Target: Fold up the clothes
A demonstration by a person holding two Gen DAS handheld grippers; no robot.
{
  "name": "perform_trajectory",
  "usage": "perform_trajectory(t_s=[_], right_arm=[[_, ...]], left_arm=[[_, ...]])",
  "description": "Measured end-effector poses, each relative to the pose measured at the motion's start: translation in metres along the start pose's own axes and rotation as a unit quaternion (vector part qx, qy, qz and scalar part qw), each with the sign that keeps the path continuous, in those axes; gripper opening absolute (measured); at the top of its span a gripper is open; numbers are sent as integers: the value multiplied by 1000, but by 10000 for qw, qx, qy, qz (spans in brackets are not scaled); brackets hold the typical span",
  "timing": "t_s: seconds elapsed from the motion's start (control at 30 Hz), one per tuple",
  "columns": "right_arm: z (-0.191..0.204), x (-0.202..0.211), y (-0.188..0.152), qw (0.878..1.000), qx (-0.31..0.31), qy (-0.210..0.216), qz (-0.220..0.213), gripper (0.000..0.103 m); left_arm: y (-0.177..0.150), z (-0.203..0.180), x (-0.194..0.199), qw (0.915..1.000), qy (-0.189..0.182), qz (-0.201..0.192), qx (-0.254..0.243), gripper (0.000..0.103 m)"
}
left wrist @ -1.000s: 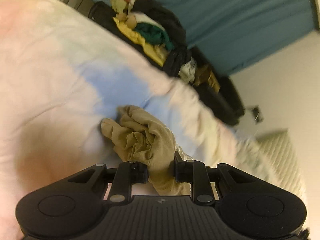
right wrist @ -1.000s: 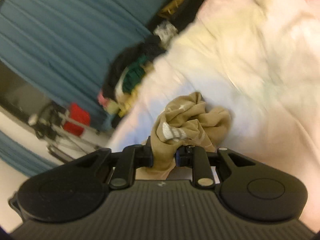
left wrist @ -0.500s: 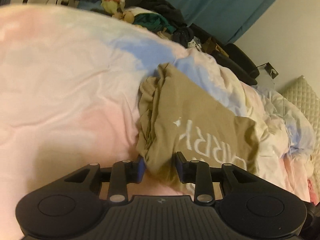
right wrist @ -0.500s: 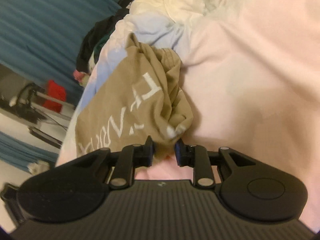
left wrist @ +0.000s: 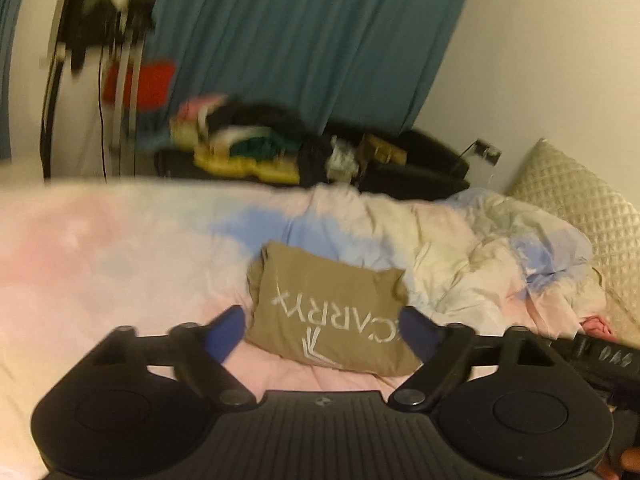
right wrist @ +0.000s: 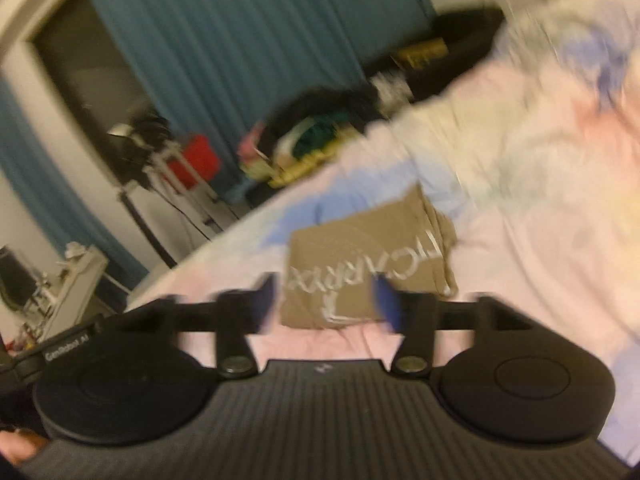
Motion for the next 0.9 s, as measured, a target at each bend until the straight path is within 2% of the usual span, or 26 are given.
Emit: perform_trajectory(t_s=[0.03,0.07,0.2,0.37,0.63,0.9], right_arm=[[6,13,-1,9999,104,0,-107,90],[11,26,-1,9996,209,0,-214,89],[29,61,-16,9974,593,-52,-400,89],[50,100,-38,9927,1062,-132,-558,89],[63,125,-84,9894,1237,-161,-744,89],[65,113,-125,9865,1329,-340,-897,89]], left_arm=[[-2,-5,19,9999,2,-103,-78,101],[-5,-9,36,9997,-21,-198,-146,103],[-24,-18,98,9977,-27,-520,-434,103],[-54,-18,154,9942,86,-837,-668,103],[-95,-4,191,9879,247,-1201,-953,103],[-128,14,189,9856,257,-1355,-977,103]])
Point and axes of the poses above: each gripper's, at about its wrist camera, not at the fingertips, and x roughly against the way its jaws point, z to its left, y to its top, the point moved 2 cm from there along -x, roughly the way its jaws point, and after that the axes turned 12 degrees about x, right-handed, at the moved point
